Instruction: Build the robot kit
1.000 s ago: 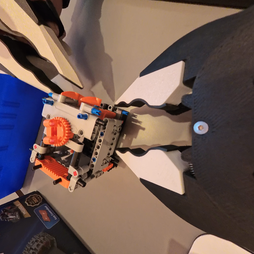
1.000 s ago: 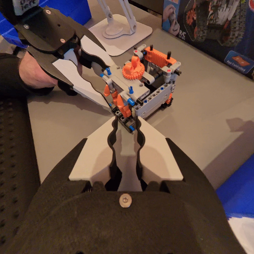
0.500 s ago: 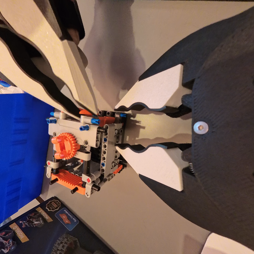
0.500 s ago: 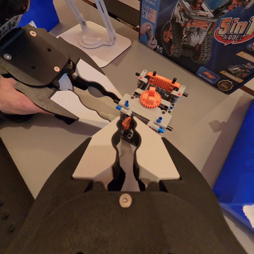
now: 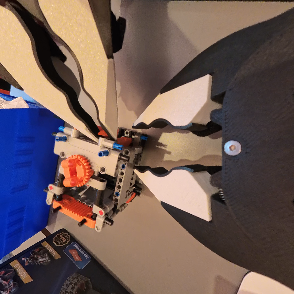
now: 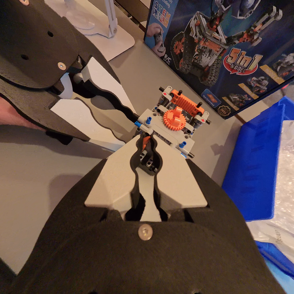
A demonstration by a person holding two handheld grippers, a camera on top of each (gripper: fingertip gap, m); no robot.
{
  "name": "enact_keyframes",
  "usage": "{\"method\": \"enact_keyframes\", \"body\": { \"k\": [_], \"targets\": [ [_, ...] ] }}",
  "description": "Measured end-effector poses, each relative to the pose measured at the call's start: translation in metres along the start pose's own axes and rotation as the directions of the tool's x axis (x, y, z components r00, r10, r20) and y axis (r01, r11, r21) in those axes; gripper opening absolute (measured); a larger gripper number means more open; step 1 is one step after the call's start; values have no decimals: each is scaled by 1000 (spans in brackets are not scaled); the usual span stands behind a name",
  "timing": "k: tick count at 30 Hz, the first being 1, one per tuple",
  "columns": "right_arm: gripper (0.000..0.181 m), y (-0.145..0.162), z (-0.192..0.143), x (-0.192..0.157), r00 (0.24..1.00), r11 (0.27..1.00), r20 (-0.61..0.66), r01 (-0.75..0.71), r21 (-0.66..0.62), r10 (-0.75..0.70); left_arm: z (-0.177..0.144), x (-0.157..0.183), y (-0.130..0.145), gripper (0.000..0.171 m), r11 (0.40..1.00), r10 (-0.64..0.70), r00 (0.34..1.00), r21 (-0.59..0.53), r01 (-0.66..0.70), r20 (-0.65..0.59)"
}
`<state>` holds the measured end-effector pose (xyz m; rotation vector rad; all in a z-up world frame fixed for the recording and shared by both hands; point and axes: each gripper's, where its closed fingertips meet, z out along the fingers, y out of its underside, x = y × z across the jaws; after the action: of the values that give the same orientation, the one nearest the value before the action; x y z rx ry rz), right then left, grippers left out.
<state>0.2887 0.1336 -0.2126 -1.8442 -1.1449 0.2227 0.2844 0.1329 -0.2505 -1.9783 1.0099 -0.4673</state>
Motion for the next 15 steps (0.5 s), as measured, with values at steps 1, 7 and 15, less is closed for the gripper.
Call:
{"method": "enact_keyframes", "body": {
  "k": [1,7,15],
  "targets": [
    [12,0,-1,1,999,999,25,-41,11,40,0,-1,0,45,1000,-1,1000,2,1,6],
    [18,4,-3,-4,992,994,45,-114,-5,114,3,1,-1,44,1000,24,1000,-3,-24,1],
    [9,10,-3,9,989,990,-53,-140,-33,138,9,8,-4,44,999,54,999,-9,-54,-8]
  ]
}}
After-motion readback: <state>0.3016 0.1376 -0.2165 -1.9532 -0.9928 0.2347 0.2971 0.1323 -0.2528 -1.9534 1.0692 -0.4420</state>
